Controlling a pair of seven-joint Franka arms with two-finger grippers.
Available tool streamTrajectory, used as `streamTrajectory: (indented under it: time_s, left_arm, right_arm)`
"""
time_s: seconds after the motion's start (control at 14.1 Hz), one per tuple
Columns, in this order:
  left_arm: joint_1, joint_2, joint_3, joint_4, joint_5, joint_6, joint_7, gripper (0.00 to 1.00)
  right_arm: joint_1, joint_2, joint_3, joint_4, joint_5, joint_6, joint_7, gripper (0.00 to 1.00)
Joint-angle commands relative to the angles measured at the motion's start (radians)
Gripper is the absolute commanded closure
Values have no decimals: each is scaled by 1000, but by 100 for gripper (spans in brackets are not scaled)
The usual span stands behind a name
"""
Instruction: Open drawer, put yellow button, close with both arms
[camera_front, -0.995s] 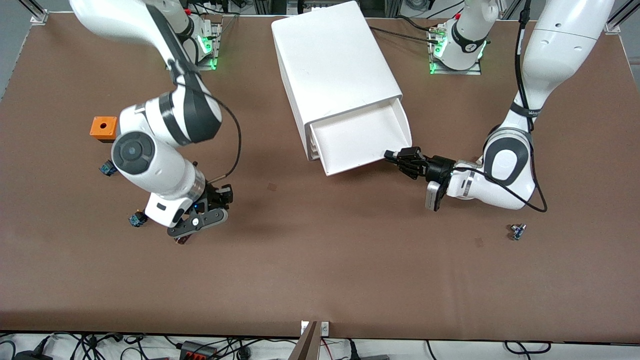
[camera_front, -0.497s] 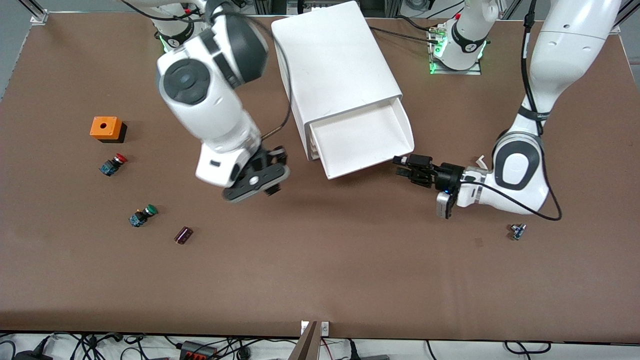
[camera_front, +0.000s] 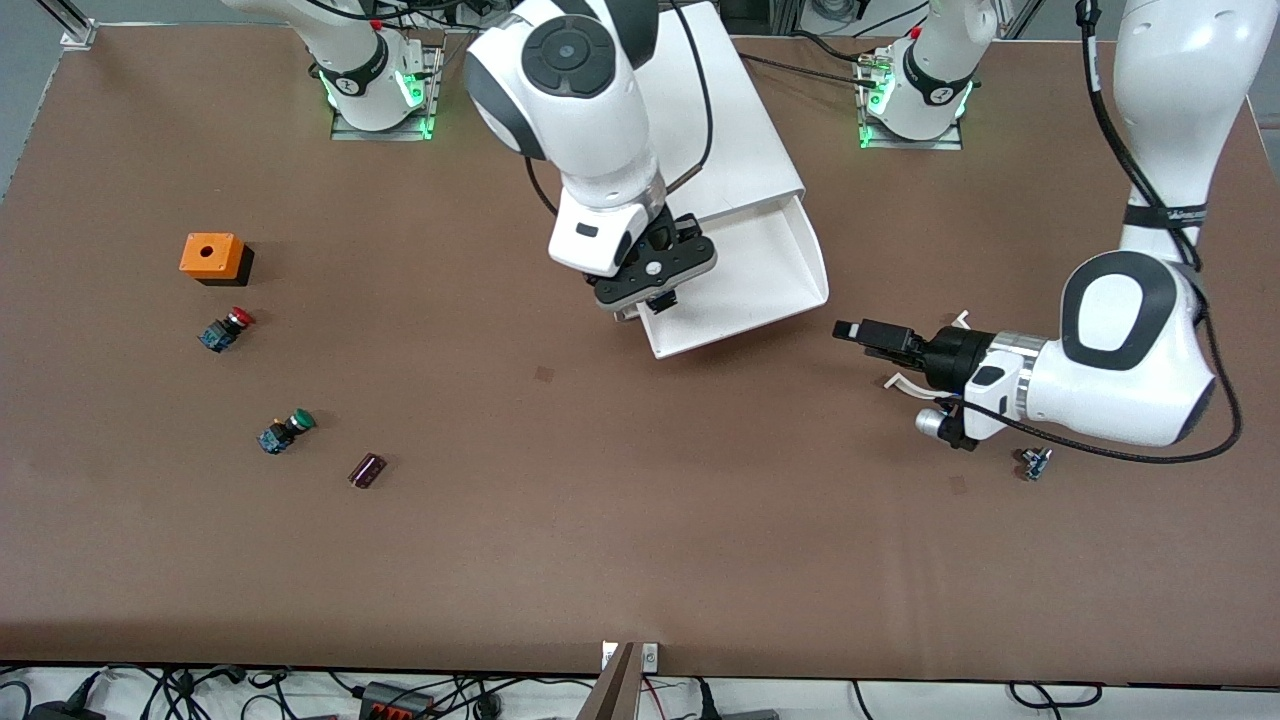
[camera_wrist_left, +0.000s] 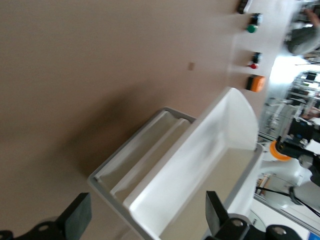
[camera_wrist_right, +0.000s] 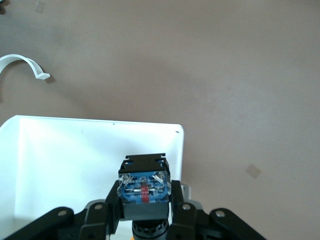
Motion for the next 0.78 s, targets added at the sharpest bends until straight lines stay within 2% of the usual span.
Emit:
streamTrajectory:
  time_s: [0.0,0.28,0.36,0.5,0.71]
  left_arm:
    - [-9,1,-13,72,183,-40,-121,0]
    - [-52,-23,-21,103,561,-58,-156,0]
    - [-55,-24,-21,103,621,-55,-155,0]
    - [-78,-24,-20,105,699,-57,-152,0]
    - [-81,-24,-18,105,700,-57,-162,0]
  right_arm:
    - [31,41,-5,43,-1,56,86,100]
    - [53,82,-2,43,3,97,114,100]
    - [63,89,-2,43,3,97,127,100]
    - [77,105,-2,43,5,97,166,100]
    - [77,116,-2,43,5,95,195,100]
